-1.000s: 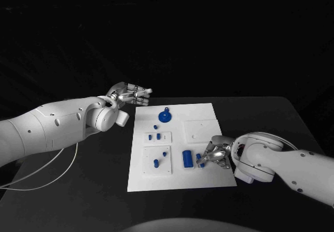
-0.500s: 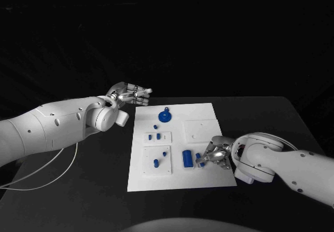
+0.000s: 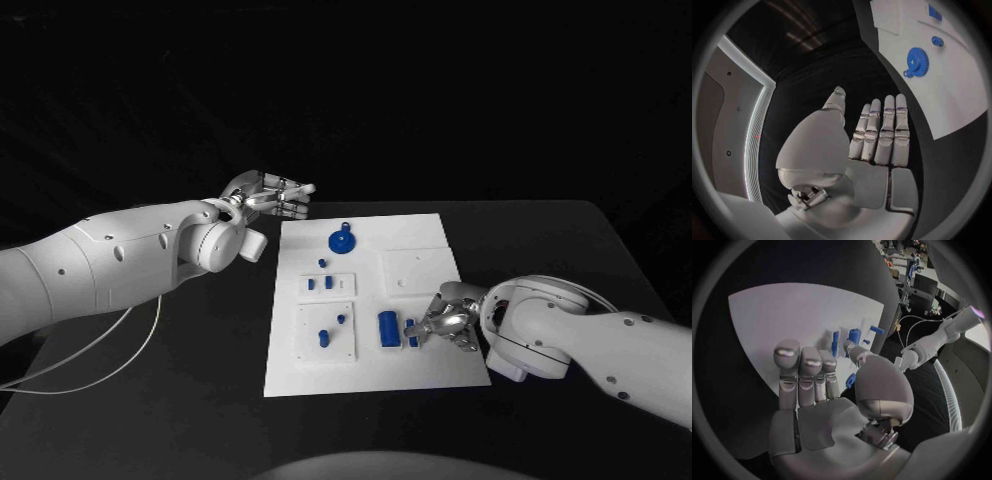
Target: Assemble the parts on the task board
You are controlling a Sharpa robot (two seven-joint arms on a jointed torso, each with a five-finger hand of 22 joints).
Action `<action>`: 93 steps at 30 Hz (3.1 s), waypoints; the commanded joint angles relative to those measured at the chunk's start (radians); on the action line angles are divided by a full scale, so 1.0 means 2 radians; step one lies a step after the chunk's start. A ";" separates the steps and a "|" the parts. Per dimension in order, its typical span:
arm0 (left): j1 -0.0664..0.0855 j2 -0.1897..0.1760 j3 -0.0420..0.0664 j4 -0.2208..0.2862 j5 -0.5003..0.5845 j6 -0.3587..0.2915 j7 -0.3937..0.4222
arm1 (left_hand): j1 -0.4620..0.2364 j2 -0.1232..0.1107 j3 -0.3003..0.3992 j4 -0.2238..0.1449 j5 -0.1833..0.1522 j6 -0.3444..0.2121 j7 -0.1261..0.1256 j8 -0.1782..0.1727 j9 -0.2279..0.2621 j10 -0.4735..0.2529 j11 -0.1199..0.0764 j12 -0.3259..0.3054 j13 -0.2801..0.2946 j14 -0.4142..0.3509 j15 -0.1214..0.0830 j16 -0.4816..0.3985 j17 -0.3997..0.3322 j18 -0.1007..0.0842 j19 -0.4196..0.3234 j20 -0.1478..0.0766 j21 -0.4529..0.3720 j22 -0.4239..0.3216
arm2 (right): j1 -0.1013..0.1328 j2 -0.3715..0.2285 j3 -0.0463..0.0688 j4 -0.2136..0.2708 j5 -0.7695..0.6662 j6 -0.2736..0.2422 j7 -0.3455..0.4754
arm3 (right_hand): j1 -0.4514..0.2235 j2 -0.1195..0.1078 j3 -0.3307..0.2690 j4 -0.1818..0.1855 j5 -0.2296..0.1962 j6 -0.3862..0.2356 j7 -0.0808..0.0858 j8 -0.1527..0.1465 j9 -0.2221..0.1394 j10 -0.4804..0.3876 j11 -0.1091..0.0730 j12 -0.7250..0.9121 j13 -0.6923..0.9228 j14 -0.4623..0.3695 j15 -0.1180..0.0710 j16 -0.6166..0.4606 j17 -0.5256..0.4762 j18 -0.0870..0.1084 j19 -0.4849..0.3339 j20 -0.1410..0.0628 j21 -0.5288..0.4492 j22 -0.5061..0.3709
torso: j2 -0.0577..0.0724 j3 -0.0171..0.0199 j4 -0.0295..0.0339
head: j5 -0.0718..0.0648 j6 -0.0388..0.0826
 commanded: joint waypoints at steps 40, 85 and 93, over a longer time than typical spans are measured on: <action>0.002 0.016 0.002 -0.030 0.055 -0.051 0.062 | 0.003 0.027 -0.013 -0.027 0.006 0.008 -0.004 -0.002 0.000 0.000 -0.002 0.001 0.000 -0.006 0.001 -0.003 -0.009 -0.011 -0.009 0.002 -0.005 -0.006 | 0.026 0.037 0.062 -0.244 0.241 -0.110 0.344 | 0.100 0.100 -0.264 -0.064 0.157 -0.050 0.030 0.000 -0.132 -0.076 0.027 -0.200 -0.200 -0.052 0.026 -0.223 -0.137 0.016 -0.009 0.030 -0.290 -0.199 | -0.018 -0.0079 0.0015 | -0.016 0.081; -0.096 0.008 0.071 0.138 0.081 -0.233 0.118 | -0.663 0.047 0.020 -0.069 -0.067 -0.518 -0.067 -0.033 -0.033 -0.580 -0.059 -0.028 -0.030 -0.586 -0.055 -0.033 -0.048 -0.035 -0.536 -0.048 -0.044 -0.079 | 0.021 0.045 0.001 -0.138 0.517 -0.316 0.549 | -0.489 0.086 -0.238 -0.031 -0.027 -0.600 -0.006 -0.032 -0.324 -0.674 0.030 -0.497 -0.623 -0.732 0.053 -0.472 -0.587 -0.034 -0.734 0.067 -0.399 -0.628 | -0.064 -0.0115 0.0256 | -0.042 0.090; -0.115 -0.007 0.083 0.190 0.083 -0.268 0.129 | -0.663 0.047 0.020 -0.069 -0.067 -0.518 -0.067 -0.033 -0.033 -0.580 -0.059 -0.028 -0.030 -0.586 -0.055 -0.033 -0.048 -0.035 -0.536 -0.048 -0.044 -0.079 | 0.019 0.026 -0.020 -0.070 0.555 -0.371 0.576 | -0.489 0.086 -0.238 -0.031 -0.027 -0.600 -0.006 -0.032 -0.324 -0.674 0.030 -0.497 -0.623 -0.732 0.053 -0.472 -0.587 -0.034 -0.734 0.067 -0.399 -0.628 | -0.064 -0.0115 0.0256 | -0.042 0.090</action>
